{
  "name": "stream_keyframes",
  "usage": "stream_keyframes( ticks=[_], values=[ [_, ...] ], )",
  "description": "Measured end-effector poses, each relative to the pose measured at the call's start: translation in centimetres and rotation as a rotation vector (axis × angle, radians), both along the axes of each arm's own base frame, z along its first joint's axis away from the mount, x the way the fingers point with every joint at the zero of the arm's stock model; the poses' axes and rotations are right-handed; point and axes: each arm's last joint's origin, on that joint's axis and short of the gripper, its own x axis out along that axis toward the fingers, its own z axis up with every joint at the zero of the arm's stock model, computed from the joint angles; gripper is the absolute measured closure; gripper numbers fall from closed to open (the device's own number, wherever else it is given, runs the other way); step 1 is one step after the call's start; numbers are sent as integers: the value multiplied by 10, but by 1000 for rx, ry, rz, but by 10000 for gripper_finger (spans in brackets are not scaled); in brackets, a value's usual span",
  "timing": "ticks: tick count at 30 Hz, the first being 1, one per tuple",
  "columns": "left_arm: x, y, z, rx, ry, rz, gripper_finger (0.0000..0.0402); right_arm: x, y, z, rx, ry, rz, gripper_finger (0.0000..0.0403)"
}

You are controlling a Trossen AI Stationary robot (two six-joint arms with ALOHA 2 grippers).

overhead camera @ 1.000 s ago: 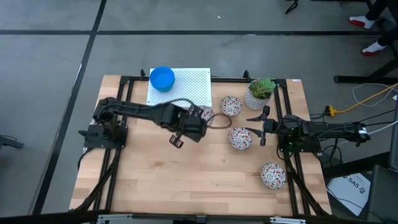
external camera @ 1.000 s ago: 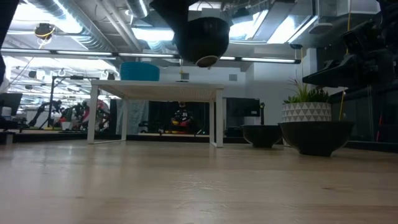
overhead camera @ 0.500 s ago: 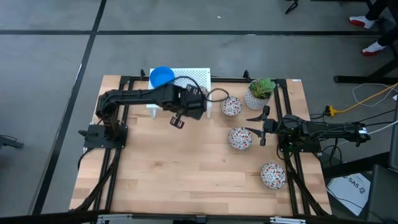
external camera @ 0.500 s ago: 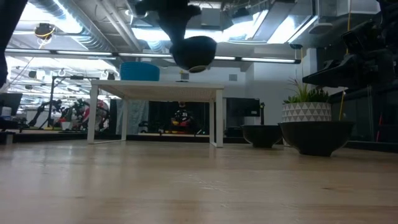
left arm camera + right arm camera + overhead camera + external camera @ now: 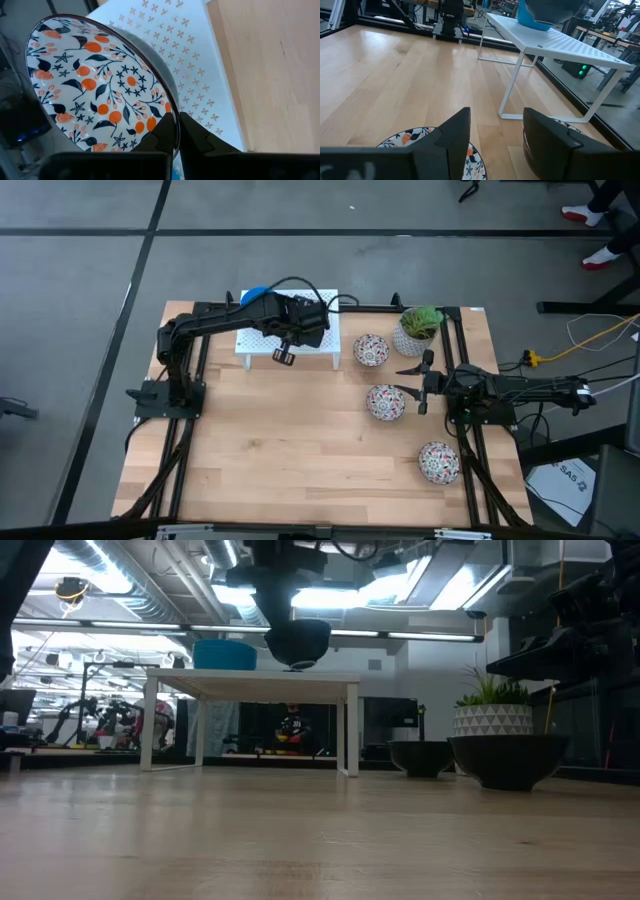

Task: Pick & Place Mini bowls
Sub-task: Put the patterned black bowl on the shelf

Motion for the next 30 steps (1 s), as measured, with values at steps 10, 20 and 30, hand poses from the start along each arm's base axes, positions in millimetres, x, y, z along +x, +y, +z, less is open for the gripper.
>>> stream_keyframes(
  ticks=[10,20,30],
  values=[
    [4,15,-7,-2,0,3,395,0,0,0,0,0,0,221],
    [8,16,-6,3,-34,-24,395,0,0,0,0,0,0,221],
    [8,16,-13,35,6,-41,395,0,0,0,0,0,0,221]
  ],
)
